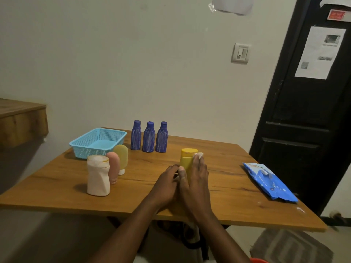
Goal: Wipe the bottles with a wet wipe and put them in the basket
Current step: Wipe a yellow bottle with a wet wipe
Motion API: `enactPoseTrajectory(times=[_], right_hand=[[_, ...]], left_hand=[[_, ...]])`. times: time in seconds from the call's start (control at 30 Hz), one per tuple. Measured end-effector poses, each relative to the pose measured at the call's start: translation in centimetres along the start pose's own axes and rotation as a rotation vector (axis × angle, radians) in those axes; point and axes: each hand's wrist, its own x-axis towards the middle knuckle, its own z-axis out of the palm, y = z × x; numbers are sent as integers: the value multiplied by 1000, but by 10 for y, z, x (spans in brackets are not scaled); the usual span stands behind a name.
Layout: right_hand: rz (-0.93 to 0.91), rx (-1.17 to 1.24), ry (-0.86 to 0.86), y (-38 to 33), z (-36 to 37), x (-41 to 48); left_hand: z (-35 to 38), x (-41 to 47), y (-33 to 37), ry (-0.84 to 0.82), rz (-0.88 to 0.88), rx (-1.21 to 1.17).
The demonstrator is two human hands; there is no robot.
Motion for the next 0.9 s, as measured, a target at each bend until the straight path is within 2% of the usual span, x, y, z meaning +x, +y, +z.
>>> enactPoseTrajectory(times=[0.1, 0.3, 0.37, 0.5, 0.7, 0.9], right_hand=[[51, 75, -19, 3, -3, 3], [-98, -86, -5, -6, 7, -13], [-76, -90, 4, -5, 8, -11], [1, 56, -50, -5, 3, 7], [178, 452, -38, 13, -5, 23], [199, 414, -112, 22, -2, 4]], left_hand=[[0, 1, -1, 0, -5, 13], [0, 5, -3, -11, -27, -29], [0, 4, -3, -6, -29, -48], [0, 1, 1, 0, -39, -68], [-1, 4, -1, -1, 6, 31], [-2, 4, -4, 32, 76, 75]])
